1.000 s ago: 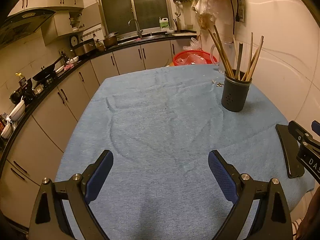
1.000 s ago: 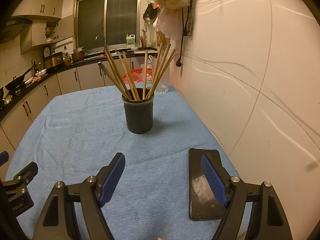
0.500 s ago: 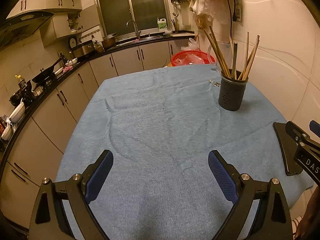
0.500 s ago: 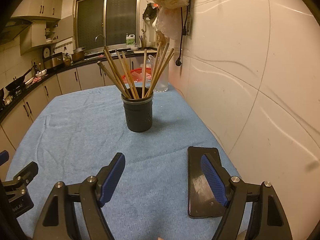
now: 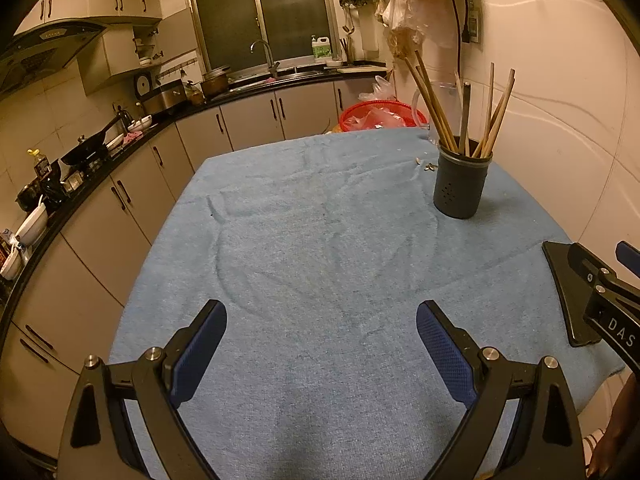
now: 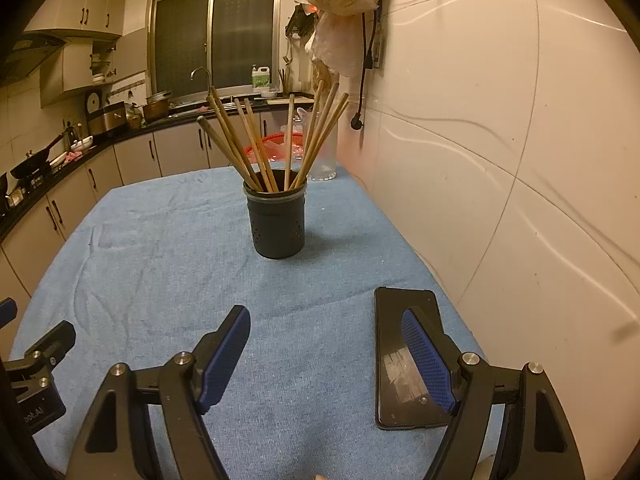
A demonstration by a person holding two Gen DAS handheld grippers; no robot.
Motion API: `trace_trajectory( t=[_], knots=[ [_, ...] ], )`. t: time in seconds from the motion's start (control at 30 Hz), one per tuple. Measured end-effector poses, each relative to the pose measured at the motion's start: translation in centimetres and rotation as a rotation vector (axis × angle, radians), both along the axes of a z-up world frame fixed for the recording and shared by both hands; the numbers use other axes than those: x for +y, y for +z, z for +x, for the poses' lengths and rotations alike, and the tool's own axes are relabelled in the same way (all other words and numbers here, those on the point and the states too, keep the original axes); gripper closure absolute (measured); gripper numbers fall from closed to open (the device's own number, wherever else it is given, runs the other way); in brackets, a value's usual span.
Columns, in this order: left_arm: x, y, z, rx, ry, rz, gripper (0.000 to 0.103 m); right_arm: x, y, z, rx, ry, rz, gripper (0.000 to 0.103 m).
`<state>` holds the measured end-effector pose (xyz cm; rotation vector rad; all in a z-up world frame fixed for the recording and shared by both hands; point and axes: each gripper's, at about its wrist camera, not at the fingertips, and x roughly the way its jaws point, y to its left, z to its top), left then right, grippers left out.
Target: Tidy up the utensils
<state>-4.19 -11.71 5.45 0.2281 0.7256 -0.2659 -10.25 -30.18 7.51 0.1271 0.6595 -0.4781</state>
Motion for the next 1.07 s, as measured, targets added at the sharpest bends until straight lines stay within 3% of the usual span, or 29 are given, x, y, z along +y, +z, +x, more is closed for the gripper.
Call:
trace_trajectory(
  t=[0.87,0.97,1.07],
  knots=[
    [0.1,-0.3,0.5,0.013,0.009,-0.007,0.007,0.4,-0.3,0.3,0.015,0.013,-0.004,0.022],
    [1.2,0.1,0.9,-0.022,0.069,-0.02,0.007,0.4,-0.5,0.8,0.019,0.019,-0.001,0.022],
    [3.6,-0.8,3.6,0.048,0.121,-0.065,0.007,0.3,-1.5,2.5,0.057,0.062,0.047,0.022]
  ],
)
